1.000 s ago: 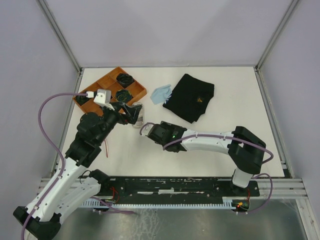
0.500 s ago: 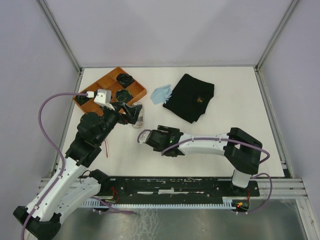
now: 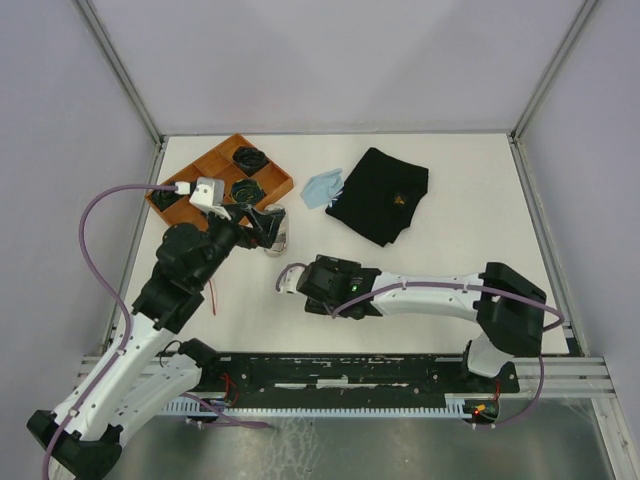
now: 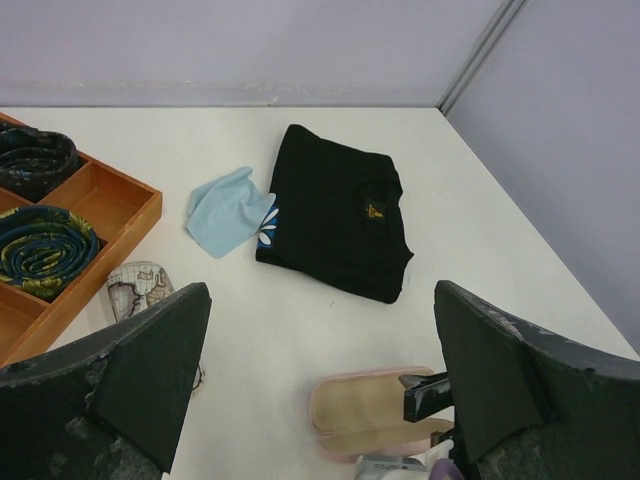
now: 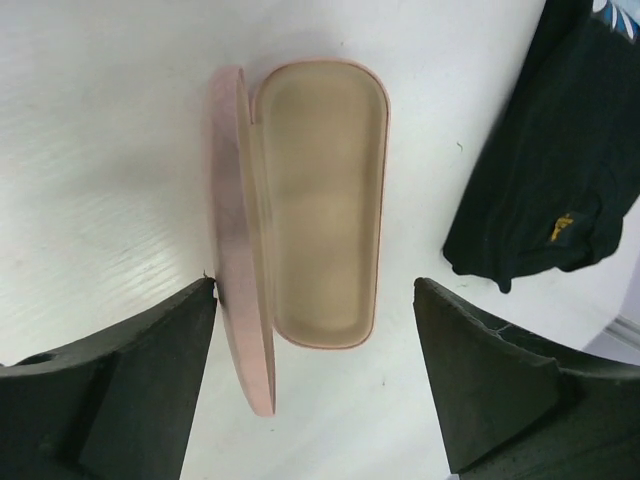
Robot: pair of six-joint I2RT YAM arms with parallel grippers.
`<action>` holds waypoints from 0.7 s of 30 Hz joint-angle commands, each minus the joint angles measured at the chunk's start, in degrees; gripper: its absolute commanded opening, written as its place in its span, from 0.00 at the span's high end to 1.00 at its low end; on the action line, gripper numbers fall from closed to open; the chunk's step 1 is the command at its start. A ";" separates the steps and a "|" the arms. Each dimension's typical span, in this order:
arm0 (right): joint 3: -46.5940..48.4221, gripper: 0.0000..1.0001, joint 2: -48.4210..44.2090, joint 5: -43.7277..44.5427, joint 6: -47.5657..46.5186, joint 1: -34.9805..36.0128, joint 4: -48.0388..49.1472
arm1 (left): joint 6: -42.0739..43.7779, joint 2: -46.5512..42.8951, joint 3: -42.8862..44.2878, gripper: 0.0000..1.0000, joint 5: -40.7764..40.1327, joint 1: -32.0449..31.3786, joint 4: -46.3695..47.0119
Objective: Organize the sunglasses
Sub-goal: Place the sunglasses case at the center of the board.
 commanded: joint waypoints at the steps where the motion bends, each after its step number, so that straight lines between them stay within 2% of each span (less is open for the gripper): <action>1: -0.37 0.12 -6.81 -7.95 2.24 0.45 0.10 | 2.80 0.26 0.62 0.01 -0.01 -0.03 2.33; 5: -3.47 0.11 -13.57 -13.97 4.58 0.38 3.08 | 2.15 0.82 0.60 0.01 0.34 -0.06 2.38; 9: -9.33 0.12 -22.74 -13.15 13.66 -1.82 11.69 | 1.06 2.01 0.49 0.01 0.18 -0.09 2.22; 11: -12.35 0.19 -26.43 -11.18 21.24 -4.82 14.59 | 0.27 2.49 0.06 0.01 0.85 -0.06 2.60; 12: -13.90 0.25 -27.90 -8.72 25.84 -6.42 15.54 | -0.19 2.65 -0.18 0.01 1.18 -0.03 3.00; 14: -17.14 0.31 -30.33 -1.45 34.64 -8.08 16.05 | -0.82 2.96 -0.49 0.01 1.72 -0.10 3.52; 16: -20.11 0.34 -31.48 2.09 41.46 -9.93 15.84 | -1.23 3.26 -0.67 0.01 2.05 -0.04 4.01; 19: -22.61 0.41 -31.87 0.57 50.49 -14.87 14.04 | -1.42 3.75 -0.63 0.01 2.86 0.02 4.14; 21: -23.91 0.43 -31.23 -1.97 54.05 -17.57 14.09 | -1.54 4.10 -0.69 0.00 3.00 -0.09 4.00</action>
